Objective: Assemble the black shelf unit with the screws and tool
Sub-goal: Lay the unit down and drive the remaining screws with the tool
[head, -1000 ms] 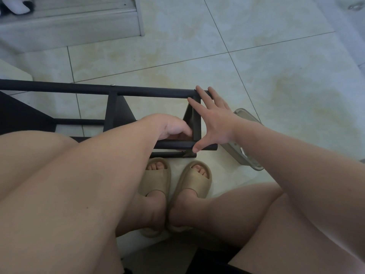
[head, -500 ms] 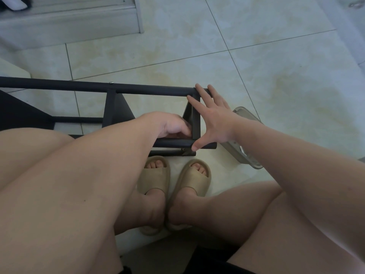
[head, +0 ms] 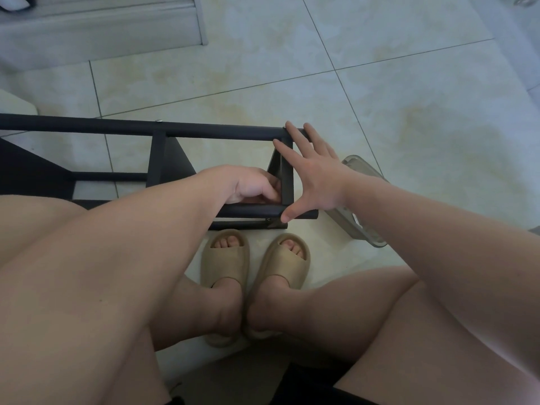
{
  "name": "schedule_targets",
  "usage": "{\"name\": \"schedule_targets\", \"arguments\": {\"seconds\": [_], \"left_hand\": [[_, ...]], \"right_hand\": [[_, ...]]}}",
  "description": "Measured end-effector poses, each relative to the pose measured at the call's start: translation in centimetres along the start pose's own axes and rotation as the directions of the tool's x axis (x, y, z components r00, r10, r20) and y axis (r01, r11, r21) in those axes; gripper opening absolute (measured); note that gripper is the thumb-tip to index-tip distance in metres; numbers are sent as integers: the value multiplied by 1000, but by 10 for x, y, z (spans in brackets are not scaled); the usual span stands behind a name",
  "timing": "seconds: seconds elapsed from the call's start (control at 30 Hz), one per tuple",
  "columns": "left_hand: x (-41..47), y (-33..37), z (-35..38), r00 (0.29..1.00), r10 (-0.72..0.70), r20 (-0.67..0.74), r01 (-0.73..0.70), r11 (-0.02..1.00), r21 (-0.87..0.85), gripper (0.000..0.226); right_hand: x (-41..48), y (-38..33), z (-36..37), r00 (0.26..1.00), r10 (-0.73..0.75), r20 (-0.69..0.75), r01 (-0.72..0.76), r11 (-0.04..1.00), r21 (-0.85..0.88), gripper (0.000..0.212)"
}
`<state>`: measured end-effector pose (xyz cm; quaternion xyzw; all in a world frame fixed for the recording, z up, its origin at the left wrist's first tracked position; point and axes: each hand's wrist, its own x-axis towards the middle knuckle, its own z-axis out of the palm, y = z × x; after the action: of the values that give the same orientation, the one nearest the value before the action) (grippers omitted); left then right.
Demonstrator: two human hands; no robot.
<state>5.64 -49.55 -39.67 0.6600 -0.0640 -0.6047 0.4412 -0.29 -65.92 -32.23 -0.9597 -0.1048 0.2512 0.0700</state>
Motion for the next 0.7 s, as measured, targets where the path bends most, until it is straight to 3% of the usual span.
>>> {"name": "schedule_targets", "arguments": {"seconds": [0.5,0.7], "left_hand": [[-1,0,2,999,15,-34,-13,999,47,28],[-1,1,2,993,-115,1,115,992,44,25]], "right_hand": [[-1,-1,0,1000,-2,3,2,1000,-11,146],[0,0,0,1000,-2,2,2,1000,-7,146]]}}
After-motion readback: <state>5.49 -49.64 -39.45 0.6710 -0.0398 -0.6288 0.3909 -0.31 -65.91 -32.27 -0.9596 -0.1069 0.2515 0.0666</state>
